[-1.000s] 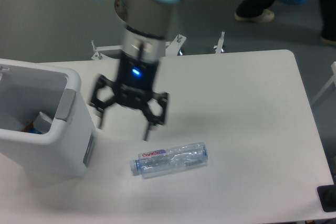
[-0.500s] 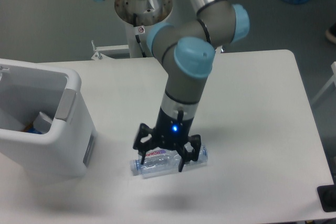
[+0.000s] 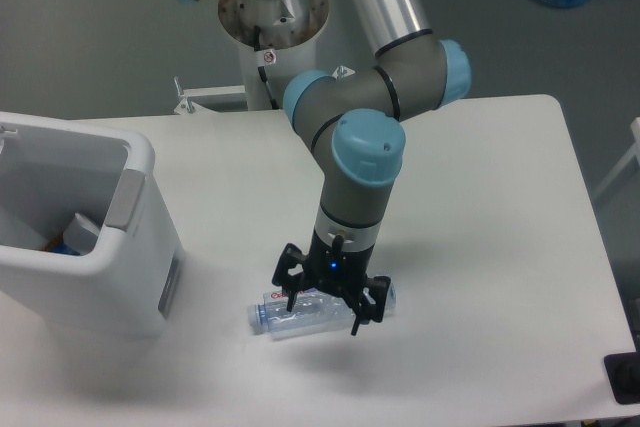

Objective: Place the trash in the trash can
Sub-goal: 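Close the gripper around the bottle's capped end and grip it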

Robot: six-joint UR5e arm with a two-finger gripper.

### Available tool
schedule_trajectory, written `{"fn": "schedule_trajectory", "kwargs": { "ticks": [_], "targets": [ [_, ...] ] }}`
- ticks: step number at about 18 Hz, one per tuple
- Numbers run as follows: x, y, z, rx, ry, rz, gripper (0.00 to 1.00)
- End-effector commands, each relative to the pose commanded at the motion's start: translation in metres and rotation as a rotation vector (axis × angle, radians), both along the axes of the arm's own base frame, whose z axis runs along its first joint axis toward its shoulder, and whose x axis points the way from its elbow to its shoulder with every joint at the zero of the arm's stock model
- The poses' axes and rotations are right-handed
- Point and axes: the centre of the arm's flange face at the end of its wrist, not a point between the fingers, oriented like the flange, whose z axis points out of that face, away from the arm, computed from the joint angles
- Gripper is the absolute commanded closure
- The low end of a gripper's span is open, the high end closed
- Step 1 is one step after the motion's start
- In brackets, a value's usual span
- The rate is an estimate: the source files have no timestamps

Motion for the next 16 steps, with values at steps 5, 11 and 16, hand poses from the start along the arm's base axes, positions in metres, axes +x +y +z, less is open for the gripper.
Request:
{"fn": "schedule_trajectory", "kwargs": {
  "ticks": [5, 11, 16],
  "targets": [
    [0.018, -0.006, -0.030, -0.063, -0.004, -0.077, 0.00],
    [0.043, -0.007, -0.057, -0.100, 0.007, -0.242, 0.00],
    [0.047, 0.007, -0.079, -0.162, 0.030, -0.263, 0.00]
  ]
}}
